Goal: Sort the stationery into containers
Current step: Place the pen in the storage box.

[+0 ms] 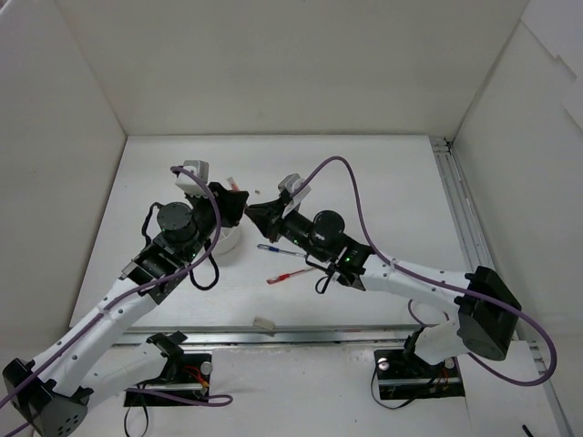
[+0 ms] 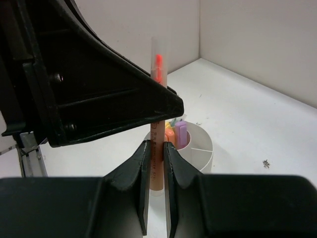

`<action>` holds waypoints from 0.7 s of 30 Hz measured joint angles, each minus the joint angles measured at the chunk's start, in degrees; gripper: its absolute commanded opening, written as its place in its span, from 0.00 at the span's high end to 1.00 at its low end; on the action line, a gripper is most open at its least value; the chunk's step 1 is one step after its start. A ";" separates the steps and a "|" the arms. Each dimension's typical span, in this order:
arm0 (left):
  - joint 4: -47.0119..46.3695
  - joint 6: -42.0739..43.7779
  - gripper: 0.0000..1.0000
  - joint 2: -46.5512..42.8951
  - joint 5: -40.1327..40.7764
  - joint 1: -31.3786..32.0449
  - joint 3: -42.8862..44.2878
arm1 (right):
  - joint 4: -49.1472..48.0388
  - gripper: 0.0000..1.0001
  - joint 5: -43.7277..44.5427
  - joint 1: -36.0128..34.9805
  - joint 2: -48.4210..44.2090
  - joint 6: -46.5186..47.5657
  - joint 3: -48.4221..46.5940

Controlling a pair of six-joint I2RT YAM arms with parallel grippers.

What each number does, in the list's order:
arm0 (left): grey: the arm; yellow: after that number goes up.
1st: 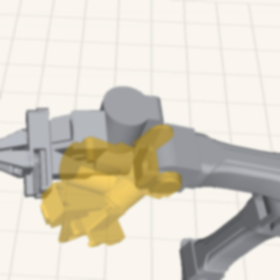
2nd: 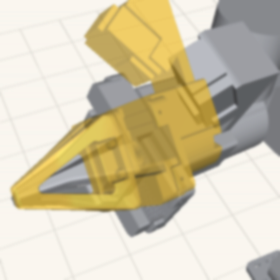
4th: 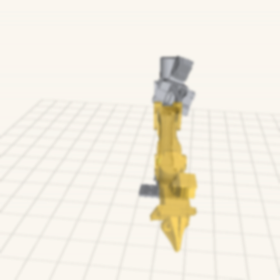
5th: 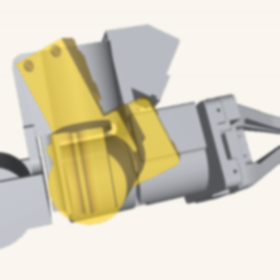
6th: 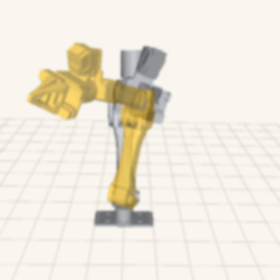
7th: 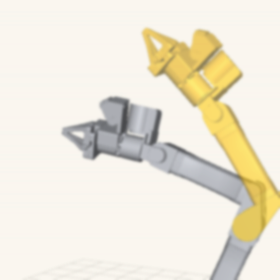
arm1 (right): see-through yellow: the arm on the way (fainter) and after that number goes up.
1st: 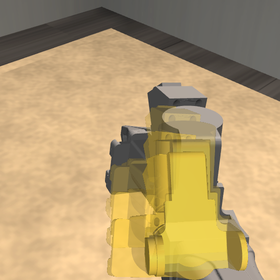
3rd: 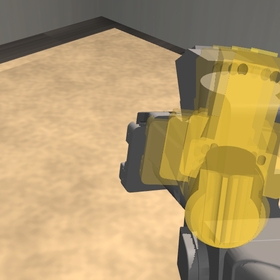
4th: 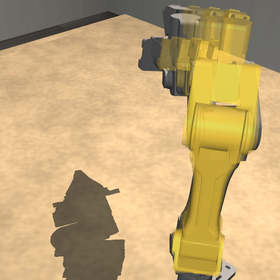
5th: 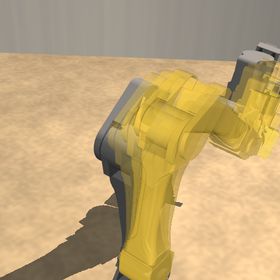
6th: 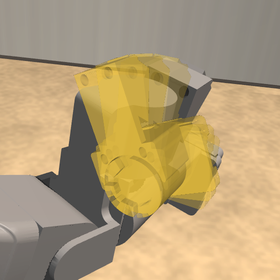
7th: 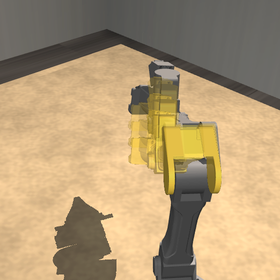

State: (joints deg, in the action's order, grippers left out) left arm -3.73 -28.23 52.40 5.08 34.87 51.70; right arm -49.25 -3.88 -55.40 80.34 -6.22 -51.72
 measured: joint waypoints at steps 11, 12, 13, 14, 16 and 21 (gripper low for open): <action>-0.46 0.94 1.00 0.66 0.15 -0.55 0.00 | -0.66 0.02 2.01 -0.26 0.74 2.80 0.00; -0.42 1.29 1.00 0.81 0.52 -0.98 0.00 | -0.72 0.02 2.08 -0.26 0.72 3.17 0.09; -0.33 1.79 1.00 1.03 0.92 -1.73 0.00 | -0.92 0.02 2.12 -0.26 0.61 3.43 0.46; -0.11 2.23 1.00 1.25 1.14 -2.60 0.00 | -1.01 0.02 2.16 -0.26 0.33 3.65 1.09; 0.79 3.08 1.00 1.75 1.62 -5.53 0.00 | -1.05 0.02 2.47 -0.22 -0.83 4.17 3.21; 0.92 5.99 1.00 1.84 2.73 -15.56 -1.29 | -0.92 0.02 5.07 0.81 -7.28 4.87 11.28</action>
State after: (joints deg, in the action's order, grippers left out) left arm -2.81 -22.24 54.24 7.81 19.31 50.41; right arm -50.17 1.19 -54.59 73.06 -1.34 -40.45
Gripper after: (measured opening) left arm 0.110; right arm 0.978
